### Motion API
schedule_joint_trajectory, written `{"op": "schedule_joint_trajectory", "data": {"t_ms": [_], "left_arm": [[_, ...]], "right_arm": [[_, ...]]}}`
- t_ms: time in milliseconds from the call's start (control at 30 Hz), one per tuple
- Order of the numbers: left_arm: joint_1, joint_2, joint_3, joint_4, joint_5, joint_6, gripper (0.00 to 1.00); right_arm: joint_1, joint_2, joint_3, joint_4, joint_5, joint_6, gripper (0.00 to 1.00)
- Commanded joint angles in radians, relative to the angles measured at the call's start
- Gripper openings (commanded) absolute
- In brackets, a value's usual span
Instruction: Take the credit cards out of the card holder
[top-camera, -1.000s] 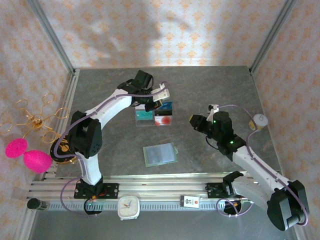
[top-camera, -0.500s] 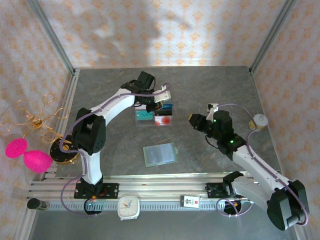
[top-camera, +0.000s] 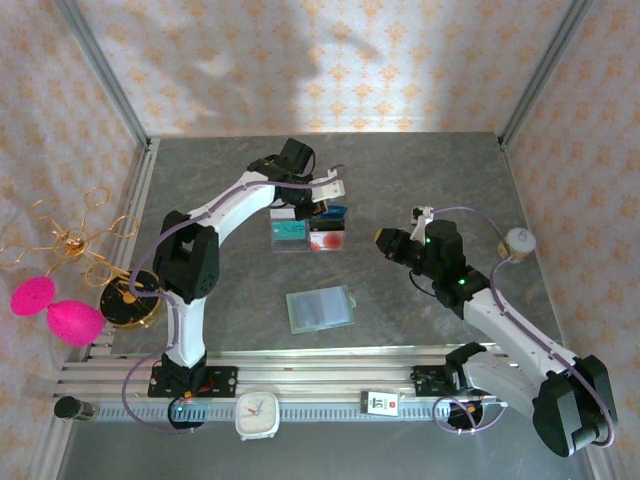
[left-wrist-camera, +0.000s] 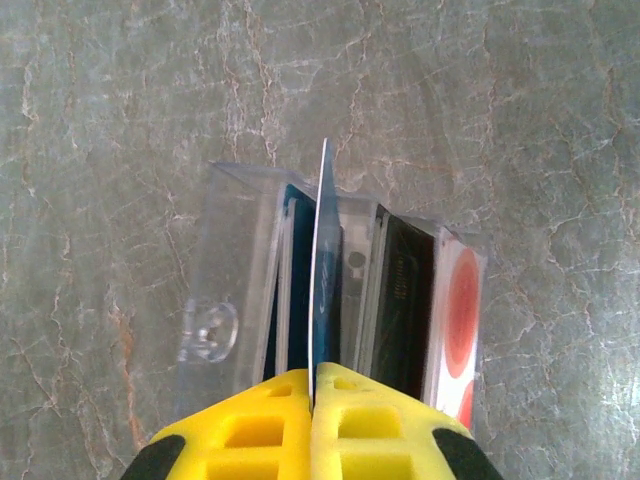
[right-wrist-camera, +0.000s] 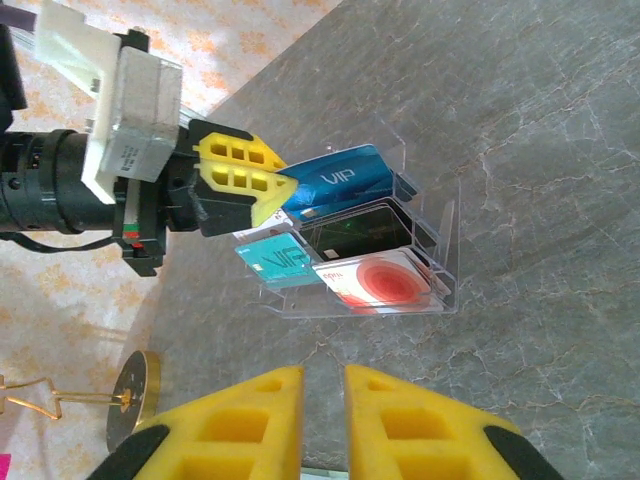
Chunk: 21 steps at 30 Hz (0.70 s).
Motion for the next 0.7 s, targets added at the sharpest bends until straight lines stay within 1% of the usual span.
{"op": "schedule_joint_trajectory", "data": {"t_ms": [0, 67, 267, 367, 467, 533, 567, 633, 667], "left_arm": [[-0.002, 0.015, 0.03, -0.029, -0.034, 0.01, 0.0], [-0.004, 0.013, 0.034, -0.02, -0.047, -0.017, 0.0], [-0.008, -0.006, 0.032, 0.013, -0.084, -0.072, 0.2], [-0.007, -0.024, 0.02, 0.037, -0.105, -0.102, 0.27], [-0.007, -0.054, 0.012, 0.081, -0.139, -0.151, 0.3], [-0.005, -0.087, 0.019, 0.105, -0.127, -0.192, 0.3], [-0.004, -0.108, 0.014, 0.136, -0.114, -0.227, 0.29], [0.001, -0.197, -0.012, 0.202, -0.049, -0.287, 0.3], [0.001, -0.245, -0.046, 0.263, -0.023, -0.334, 0.31]], "right_arm": [[-0.004, 0.0, 0.018, 0.039, -0.02, 0.005, 0.17], [-0.005, 0.002, 0.017, 0.04, -0.024, 0.006, 0.18], [-0.005, 0.01, 0.009, 0.058, -0.047, 0.011, 0.18], [-0.004, 0.011, 0.007, 0.059, -0.051, 0.011, 0.21], [-0.004, 0.01, 0.011, 0.047, -0.05, -0.001, 0.26], [-0.003, 0.016, 0.009, 0.039, -0.049, -0.024, 0.32], [0.002, 0.027, 0.009, 0.03, -0.042, -0.043, 0.34], [0.029, 0.06, 0.003, 0.016, -0.019, -0.07, 0.36], [0.054, 0.083, 0.003, 0.011, -0.011, -0.081, 0.37]]}}
